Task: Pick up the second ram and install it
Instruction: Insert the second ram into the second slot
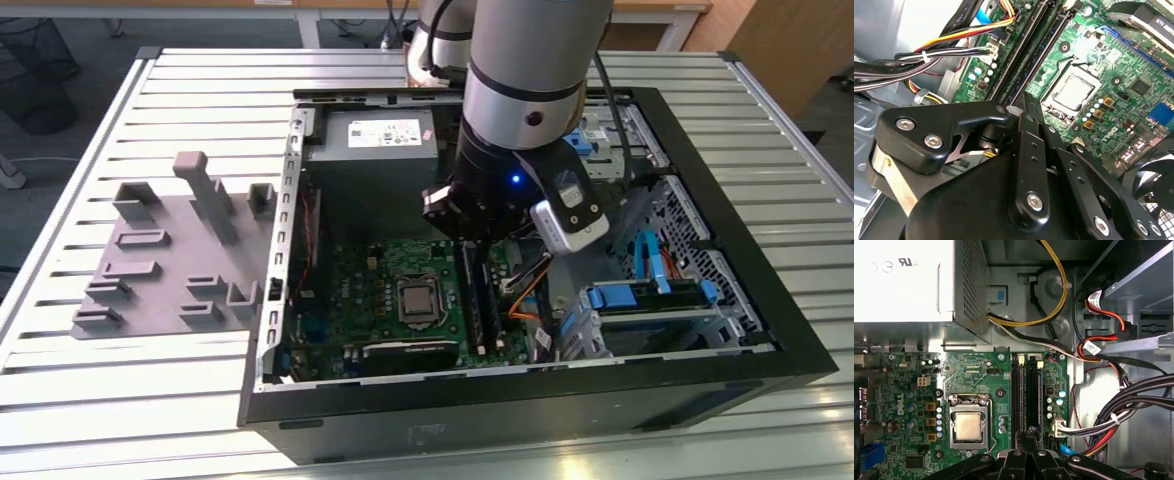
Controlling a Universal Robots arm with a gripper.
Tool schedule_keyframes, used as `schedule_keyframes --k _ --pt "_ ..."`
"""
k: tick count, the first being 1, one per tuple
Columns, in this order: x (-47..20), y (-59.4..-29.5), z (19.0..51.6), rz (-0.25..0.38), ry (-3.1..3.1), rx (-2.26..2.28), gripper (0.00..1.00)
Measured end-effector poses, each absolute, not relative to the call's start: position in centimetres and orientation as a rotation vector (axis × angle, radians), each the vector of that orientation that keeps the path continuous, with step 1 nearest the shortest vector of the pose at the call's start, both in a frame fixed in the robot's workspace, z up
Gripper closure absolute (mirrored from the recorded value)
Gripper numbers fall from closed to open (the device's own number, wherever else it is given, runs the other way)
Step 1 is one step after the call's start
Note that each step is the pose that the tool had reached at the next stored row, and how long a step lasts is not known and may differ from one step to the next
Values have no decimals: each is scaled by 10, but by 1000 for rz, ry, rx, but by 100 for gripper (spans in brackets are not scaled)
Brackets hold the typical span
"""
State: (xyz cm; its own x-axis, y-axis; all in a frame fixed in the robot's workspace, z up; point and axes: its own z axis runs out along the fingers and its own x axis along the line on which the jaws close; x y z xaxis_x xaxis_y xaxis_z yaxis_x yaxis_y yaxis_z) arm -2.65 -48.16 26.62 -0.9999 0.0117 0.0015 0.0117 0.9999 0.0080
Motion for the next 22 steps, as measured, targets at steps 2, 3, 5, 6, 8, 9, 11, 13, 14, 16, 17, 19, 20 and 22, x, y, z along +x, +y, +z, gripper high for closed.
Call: schedule_keyframes --k 2,3,5,6,8,9,11,13,14,16,17,19,20,22 --pt "-26 -482 266 -13 -3140 -18 89" --pt "-26 -482 266 -13 -3140 -18 89" --pt "-26 -482 266 -14 -3140 -18 89" --pt "-26 -482 266 -14 -3140 -18 89" --pt "-26 -482 266 -15 -3140 -18 89" --pt "-26 -482 266 -15 -3140 -18 89" --pt "-26 -482 266 -16 -3140 -12 89" --pt "-26 -482 266 -15 -3140 9 89" --pt "-26 -482 266 -15 -3140 12 89" --pt "-26 -482 266 -15 -3140 13 89" --pt "-26 -482 266 -15 -3140 13 89" --pt "-26 -482 266 -15 -3140 14 89" --pt "-26 -482 266 -16 -3140 14 89" --pt "-26 -482 265 -16 -3140 14 89"
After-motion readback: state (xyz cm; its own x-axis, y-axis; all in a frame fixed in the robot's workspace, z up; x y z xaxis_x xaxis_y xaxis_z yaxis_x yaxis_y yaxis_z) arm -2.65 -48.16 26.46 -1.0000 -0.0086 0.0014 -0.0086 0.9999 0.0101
